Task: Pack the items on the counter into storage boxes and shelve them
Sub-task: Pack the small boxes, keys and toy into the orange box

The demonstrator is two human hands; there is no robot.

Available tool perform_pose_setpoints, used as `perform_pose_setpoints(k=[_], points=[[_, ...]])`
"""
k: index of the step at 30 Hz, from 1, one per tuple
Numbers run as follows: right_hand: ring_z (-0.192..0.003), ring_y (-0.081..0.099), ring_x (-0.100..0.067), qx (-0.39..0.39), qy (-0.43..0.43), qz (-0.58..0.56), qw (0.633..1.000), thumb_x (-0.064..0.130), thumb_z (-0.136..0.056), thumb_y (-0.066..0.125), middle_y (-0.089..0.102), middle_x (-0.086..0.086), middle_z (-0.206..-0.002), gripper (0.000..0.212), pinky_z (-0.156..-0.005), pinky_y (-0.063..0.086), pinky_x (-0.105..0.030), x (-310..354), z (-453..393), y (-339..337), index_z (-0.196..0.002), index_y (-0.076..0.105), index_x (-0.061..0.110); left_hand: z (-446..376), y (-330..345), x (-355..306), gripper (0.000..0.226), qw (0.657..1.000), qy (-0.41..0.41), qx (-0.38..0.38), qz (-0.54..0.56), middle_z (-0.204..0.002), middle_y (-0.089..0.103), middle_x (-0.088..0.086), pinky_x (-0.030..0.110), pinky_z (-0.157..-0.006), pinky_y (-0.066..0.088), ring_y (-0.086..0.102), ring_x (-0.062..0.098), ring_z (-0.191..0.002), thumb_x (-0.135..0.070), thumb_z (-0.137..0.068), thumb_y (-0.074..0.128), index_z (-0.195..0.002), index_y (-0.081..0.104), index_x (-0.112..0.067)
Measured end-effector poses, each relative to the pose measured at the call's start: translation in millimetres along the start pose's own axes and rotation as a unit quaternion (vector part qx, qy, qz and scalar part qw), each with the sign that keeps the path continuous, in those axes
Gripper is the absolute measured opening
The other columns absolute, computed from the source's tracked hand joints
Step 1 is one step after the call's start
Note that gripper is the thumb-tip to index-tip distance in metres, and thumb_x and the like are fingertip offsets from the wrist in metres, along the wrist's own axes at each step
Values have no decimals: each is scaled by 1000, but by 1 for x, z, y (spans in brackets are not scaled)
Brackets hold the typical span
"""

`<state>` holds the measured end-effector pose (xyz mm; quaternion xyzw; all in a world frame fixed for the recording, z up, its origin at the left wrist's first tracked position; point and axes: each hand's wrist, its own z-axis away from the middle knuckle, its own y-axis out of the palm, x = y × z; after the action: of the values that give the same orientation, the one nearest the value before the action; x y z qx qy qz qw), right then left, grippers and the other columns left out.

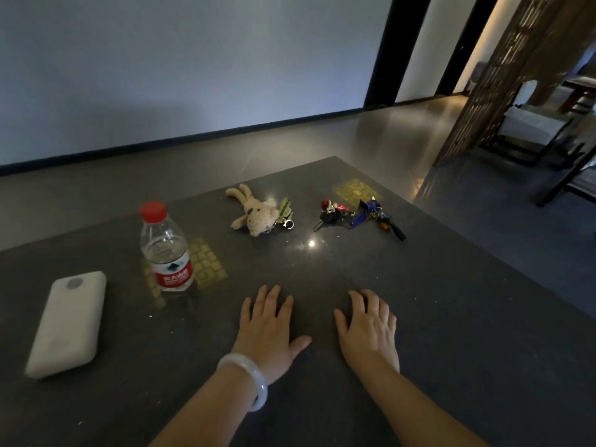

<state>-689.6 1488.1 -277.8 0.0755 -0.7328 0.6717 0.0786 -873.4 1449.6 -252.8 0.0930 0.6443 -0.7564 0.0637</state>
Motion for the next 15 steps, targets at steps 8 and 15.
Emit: perform_pose_setpoints(k=[8,15], points=[[-134,28,-25,3,6,14,1000,53,-95,34,28,-3,-147,55,-113,25,-45,0,1,-1,-142,35,25,34,-40,74,100,840,-374,-249,305,-144,30,23,45,-115,23,26,37,-134,-48,-72,78,-140,27,4],[-135,26,-24,6,1,19,1000,52,-97,33,27,-3,-148,54,-114,23,-44,0,1,-4,-143,33,25,-8,-62,118,111,769,-285,-328,469,-155,30,5,51,-115,25,30,28,-142,-25,-69,85,-153,11,-24]])
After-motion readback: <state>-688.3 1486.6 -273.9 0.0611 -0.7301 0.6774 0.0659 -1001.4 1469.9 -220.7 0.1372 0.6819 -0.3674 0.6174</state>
